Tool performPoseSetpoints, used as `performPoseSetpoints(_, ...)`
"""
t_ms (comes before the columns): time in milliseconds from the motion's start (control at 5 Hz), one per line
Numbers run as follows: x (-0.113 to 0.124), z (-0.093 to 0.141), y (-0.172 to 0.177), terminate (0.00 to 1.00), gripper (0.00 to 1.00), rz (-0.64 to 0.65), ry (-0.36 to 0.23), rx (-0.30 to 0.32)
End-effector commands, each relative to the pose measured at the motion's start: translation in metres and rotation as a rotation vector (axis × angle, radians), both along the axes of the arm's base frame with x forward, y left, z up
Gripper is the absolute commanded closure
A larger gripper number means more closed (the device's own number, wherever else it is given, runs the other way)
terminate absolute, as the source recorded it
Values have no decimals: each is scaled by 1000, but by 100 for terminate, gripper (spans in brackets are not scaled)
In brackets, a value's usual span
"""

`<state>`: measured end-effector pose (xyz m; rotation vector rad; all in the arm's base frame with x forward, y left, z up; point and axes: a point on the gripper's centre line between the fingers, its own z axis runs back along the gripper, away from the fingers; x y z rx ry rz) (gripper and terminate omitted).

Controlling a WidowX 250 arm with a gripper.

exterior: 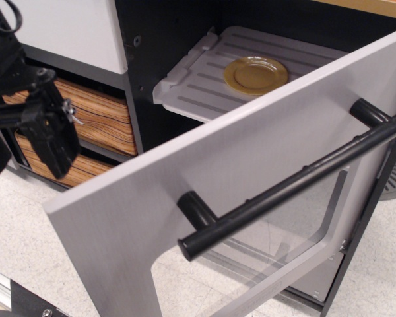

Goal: Open oven

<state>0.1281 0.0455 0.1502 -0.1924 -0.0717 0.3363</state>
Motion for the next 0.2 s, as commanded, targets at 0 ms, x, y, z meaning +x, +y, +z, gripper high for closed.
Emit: performPoseSetpoints(0, -2, 9, 29, 100, 0, -1, -11, 5)
